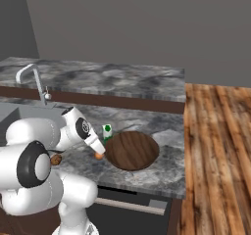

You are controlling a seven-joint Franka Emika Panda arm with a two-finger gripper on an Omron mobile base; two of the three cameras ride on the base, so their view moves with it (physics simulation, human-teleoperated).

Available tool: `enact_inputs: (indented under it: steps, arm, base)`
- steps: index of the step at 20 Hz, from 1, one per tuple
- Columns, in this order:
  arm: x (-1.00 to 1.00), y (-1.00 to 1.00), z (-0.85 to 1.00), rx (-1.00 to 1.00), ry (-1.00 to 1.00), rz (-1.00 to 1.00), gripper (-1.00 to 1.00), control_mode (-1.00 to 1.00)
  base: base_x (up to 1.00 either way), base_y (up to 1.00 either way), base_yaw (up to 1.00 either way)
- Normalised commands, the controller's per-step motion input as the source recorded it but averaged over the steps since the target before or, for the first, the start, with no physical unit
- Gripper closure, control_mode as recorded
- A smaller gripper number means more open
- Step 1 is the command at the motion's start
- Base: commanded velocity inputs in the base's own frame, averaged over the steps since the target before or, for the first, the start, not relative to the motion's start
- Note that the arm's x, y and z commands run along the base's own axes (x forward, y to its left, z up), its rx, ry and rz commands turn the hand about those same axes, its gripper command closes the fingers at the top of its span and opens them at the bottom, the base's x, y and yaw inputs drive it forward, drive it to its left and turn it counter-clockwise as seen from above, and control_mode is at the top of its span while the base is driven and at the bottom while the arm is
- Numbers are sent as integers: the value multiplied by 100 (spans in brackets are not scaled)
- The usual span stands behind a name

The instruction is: Gather the eggs and milk located in the vicinity of the sink area and place them right next to the bowl.

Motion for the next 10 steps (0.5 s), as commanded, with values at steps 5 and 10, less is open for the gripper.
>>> enact_inputs:
  steps: [5,10]
  arm:
    - [-5,16,6,0,0,0,-100,-100]
    - [-15,50,9,0,-1,0,-100,-100]
  base:
    - [0,0,0]
    - [0,0,0]
